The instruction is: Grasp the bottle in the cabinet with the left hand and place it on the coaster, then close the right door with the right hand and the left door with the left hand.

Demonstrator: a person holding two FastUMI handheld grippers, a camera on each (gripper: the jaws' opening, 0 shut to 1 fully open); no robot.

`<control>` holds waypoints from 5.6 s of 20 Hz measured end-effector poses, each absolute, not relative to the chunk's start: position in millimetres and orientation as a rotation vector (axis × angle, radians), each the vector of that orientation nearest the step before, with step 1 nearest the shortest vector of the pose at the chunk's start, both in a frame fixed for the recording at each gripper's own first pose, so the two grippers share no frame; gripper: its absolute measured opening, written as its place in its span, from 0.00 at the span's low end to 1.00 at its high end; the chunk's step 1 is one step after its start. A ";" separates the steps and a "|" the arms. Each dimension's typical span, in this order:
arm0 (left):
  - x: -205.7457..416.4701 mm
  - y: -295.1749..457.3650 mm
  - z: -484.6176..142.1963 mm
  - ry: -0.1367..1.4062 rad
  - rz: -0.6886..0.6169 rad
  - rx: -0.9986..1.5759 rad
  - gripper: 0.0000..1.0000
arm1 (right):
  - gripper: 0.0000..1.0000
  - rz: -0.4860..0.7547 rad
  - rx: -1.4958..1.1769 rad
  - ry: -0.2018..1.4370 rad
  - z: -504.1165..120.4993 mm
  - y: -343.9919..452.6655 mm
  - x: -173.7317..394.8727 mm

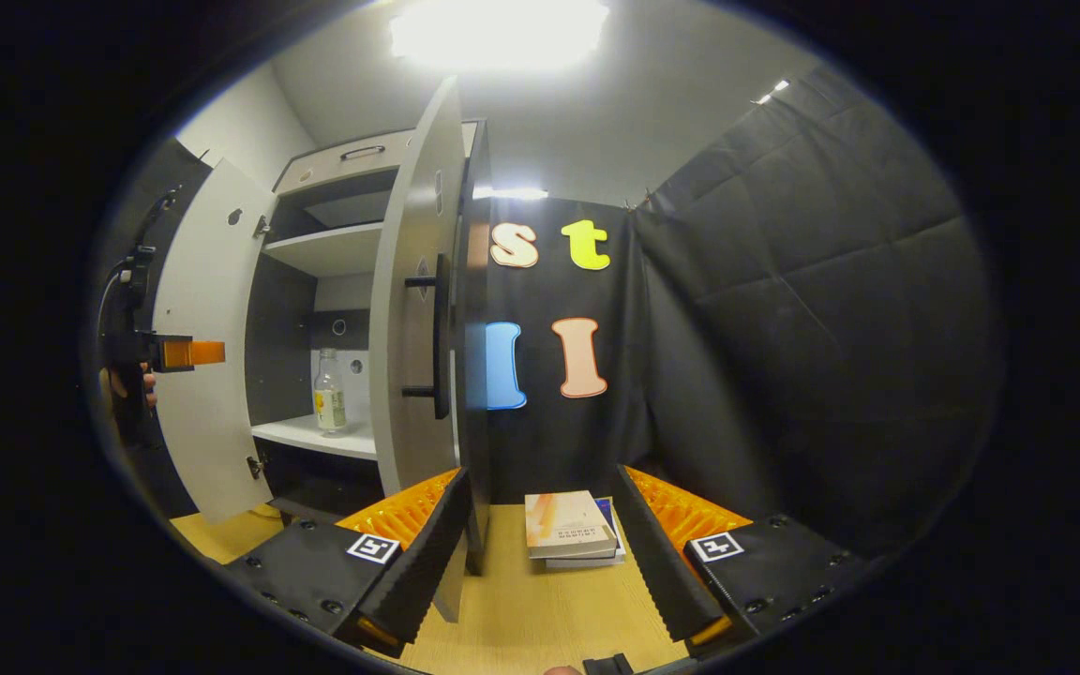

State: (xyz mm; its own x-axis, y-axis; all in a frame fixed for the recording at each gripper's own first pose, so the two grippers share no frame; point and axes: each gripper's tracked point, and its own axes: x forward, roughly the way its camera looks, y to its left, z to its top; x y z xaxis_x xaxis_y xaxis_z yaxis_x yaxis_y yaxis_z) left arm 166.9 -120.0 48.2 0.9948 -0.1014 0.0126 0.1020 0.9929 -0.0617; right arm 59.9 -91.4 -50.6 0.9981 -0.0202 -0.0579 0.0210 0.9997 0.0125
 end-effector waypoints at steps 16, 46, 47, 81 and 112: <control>318.8 -137.8 37.3 0.018 -0.213 -0.120 0.88 | 0.93 -0.222 -0.015 0.080 -60.7 -115.1 92.8; 460.7 -160.4 -9.4 0.090 -0.218 -0.034 0.44 | 0.96 -0.379 -0.045 0.115 -74.5 -143.2 111.4; 458.3 -159.7 -6.7 0.087 -0.216 -0.040 0.45 | 0.96 -0.373 -0.044 0.115 -74.6 -143.0 110.5; 225.6 -166.9 -39.9 0.057 -0.235 -0.072 0.46 | 0.96 -0.125 -0.050 0.138 -71.1 -141.0 33.1; 103.7 -194.7 -256.7 0.295 -0.288 -0.116 0.46 | 0.96 -0.016 -0.112 0.192 -91.3 -114.7 -0.6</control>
